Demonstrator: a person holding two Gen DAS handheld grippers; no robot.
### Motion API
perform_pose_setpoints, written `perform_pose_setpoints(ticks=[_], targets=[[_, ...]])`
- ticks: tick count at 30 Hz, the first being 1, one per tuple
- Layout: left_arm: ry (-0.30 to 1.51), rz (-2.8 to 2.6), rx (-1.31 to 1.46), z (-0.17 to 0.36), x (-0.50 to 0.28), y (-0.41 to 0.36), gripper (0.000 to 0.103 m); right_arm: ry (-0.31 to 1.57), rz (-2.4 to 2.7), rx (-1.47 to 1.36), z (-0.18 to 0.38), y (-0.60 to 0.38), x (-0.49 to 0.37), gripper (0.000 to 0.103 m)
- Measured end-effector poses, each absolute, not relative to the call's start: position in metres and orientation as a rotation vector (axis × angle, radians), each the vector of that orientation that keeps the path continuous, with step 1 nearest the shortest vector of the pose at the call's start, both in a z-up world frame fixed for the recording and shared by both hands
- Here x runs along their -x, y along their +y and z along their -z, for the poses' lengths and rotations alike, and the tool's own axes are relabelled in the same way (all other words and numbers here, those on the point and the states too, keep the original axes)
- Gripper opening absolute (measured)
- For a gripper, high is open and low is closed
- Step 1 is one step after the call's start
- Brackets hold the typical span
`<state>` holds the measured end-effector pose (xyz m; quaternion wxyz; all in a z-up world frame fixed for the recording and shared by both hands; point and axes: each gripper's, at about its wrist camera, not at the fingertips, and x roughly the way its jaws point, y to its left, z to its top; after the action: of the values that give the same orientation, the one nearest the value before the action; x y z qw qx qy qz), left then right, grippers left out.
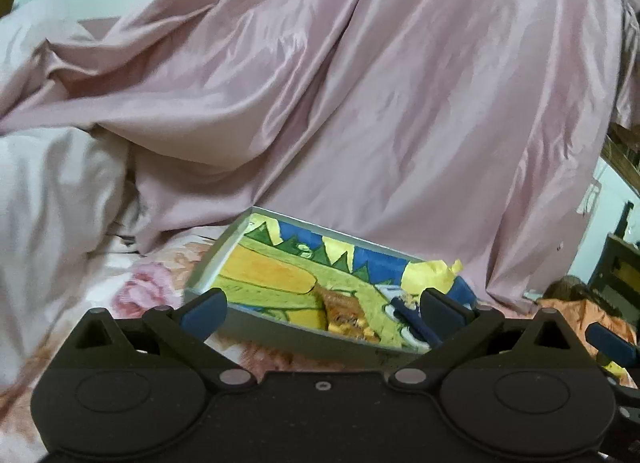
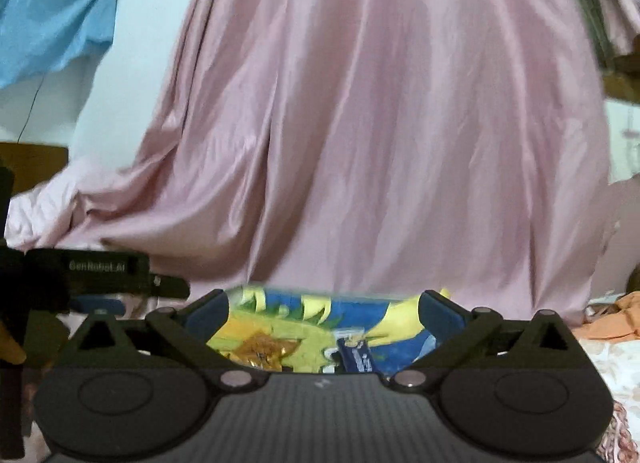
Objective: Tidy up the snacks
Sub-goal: 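Withdraw both tools back toward the remaining snacks, then grasp the round wrapped biscuit with the left tool while the right tool grasps the cream-orange cake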
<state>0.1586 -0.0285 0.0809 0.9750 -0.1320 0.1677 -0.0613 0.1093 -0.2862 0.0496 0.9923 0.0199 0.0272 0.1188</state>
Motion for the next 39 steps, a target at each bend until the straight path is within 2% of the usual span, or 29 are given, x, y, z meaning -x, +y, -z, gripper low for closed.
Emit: perform_pose_setpoints(ticks=[11,19,30,39], targets=[[0.377,0.133,0.190,-0.054,-0.074,-0.010,0.102,0.231,-0.207,-0.037,-0.021,-0.264,-0.045,0.103],[0.445,0.145,0.162,-0.032,-0.045,-0.009,0.102,0.348,-0.198,-0.004,0.000,-0.256,-0.016,0.103],[0.623,0.150,0.147,0.006,-0.042,-0.011,0.102,0.479,-0.169,-0.011,0.020,-0.260,-0.012,0.103],[0.662,0.136,0.127,0.017,-0.045,-0.013,0.102,0.606,-0.137,-0.016,0.038,-0.260,-0.019,0.103]])
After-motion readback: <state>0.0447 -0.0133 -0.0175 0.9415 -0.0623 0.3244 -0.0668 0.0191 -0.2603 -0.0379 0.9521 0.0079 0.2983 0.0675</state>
